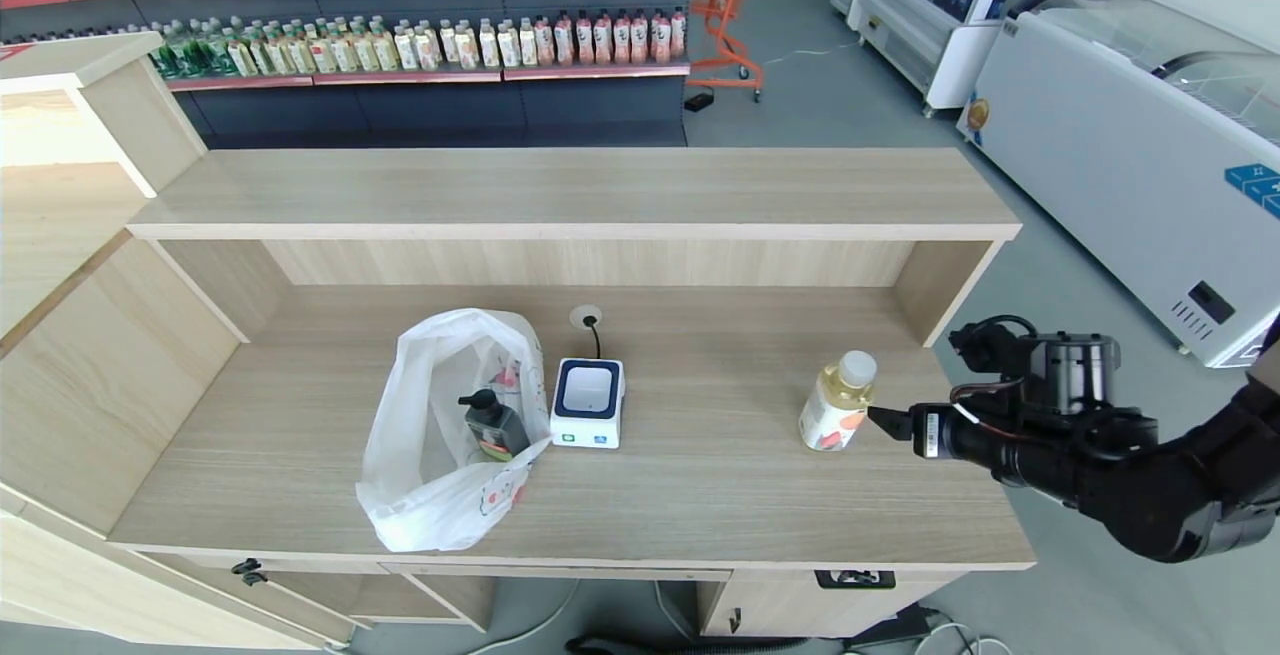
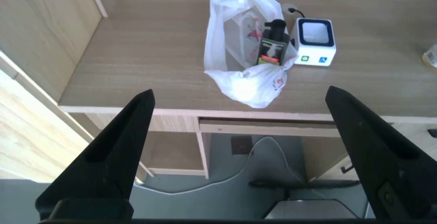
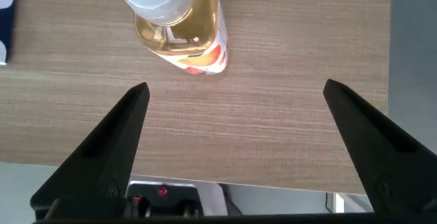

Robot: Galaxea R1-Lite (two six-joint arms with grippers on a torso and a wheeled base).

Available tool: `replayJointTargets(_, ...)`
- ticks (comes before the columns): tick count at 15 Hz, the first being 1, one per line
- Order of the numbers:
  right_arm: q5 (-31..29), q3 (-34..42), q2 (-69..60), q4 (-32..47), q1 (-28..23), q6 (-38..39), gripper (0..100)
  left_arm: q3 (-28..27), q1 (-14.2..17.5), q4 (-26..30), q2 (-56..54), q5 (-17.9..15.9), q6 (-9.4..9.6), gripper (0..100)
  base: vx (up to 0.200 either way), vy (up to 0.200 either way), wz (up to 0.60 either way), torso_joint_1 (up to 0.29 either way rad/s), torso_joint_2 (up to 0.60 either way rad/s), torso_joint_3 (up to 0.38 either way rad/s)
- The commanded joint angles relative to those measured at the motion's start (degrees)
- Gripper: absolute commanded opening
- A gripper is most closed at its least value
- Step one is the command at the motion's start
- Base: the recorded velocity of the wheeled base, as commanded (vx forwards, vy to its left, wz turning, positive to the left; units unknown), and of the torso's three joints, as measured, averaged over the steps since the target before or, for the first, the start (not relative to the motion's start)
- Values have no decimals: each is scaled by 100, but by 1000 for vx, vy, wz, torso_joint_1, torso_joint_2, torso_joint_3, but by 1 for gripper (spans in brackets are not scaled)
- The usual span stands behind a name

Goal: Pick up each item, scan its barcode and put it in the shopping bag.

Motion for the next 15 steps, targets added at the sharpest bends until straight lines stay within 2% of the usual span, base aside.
replayJointTargets(1,18,-199,759,-386,296,-5,100,0,0,0,6,0,-1,100,0,0,0,0,0,0)
replayJointTargets(6,-26,-428,1514,-1344,656,-66,100,0,0,0,6,0,-1,100,0,0,0,0,0,0)
replayJointTargets(10,-123,-823,1840,-1450,674,-436,100,0,0,0,6,0,-1,100,0,0,0,0,0,0)
replayJointTargets(15,-281,-1482,2253,-1432,727,-427,100,0,0,0,6,0,-1,100,0,0,0,0,0,0)
